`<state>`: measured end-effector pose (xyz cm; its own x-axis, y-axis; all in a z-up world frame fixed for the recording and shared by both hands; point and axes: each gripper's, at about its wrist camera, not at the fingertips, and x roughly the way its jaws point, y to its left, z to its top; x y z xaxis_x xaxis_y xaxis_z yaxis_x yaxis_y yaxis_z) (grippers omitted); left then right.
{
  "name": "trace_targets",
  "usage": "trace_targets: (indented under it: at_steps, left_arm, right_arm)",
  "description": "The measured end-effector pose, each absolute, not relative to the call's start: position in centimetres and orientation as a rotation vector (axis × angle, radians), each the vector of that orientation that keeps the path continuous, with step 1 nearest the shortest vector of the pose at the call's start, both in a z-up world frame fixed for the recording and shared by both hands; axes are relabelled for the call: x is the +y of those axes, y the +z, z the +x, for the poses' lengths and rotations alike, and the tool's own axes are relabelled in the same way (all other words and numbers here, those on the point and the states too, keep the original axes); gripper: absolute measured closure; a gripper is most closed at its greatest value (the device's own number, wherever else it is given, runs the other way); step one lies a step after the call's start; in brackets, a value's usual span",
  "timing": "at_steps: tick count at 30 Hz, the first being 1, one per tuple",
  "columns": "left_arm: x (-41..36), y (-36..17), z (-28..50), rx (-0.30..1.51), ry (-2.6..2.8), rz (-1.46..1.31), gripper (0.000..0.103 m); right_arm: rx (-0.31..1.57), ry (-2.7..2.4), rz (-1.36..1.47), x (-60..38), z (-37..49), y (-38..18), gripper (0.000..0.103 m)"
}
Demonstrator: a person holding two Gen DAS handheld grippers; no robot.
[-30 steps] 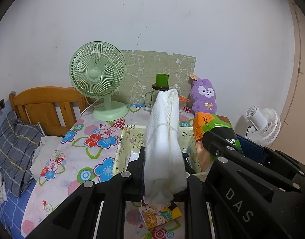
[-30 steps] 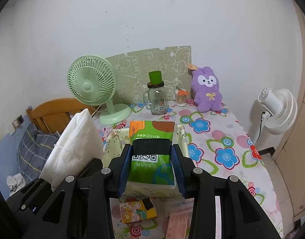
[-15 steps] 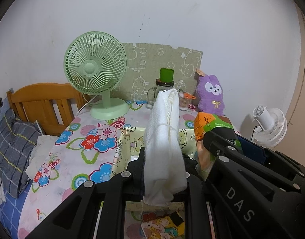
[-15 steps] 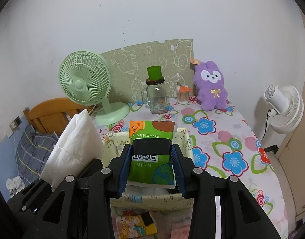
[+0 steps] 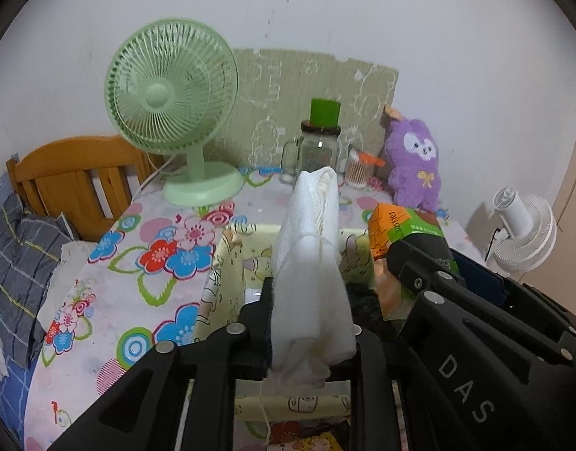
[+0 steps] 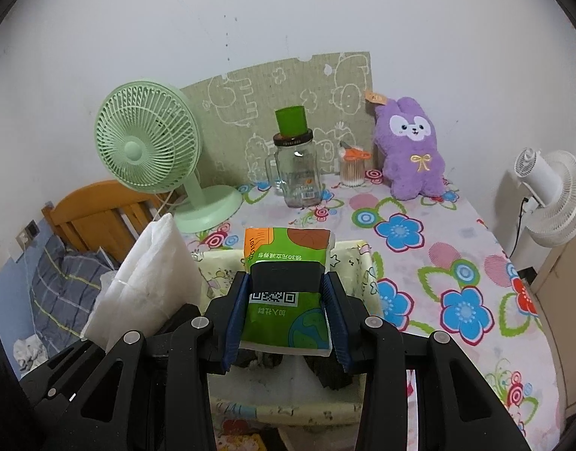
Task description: Organize soft objects
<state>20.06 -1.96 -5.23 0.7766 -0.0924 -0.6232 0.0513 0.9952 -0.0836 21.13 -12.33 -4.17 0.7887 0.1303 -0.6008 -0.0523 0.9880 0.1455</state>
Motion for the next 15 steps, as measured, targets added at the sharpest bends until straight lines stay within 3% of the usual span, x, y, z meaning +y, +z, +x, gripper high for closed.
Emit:
trace_targets:
  at_steps: [4,8,10,15]
  left_arm:
    - [-1.9,-6.4,21.0,0.708,-0.041,-0.051,0.069]
    - [-1.8,-7.1,21.5,0.728,-0.046,-0.061,0.060]
    - [-1.6,-7.3,21.9,0.740,-0.071,-0.079,0.047]
    - [-1.5,-8.0,22.4,0.760,-0.077,-0.089,0.039]
  right_arm:
    - [0.680,0.101,0.125,-12.4,22.2,-5.2,0.060]
    - [0.698,0.105,0.118,-12.2,23.1,-6.1,0.060]
    - [0.705,0.113,0.114,-12.1,23.5,-6.4,0.059]
    - [0.725,0.133,0.099,-11.7,24.6,-7.3,0.059]
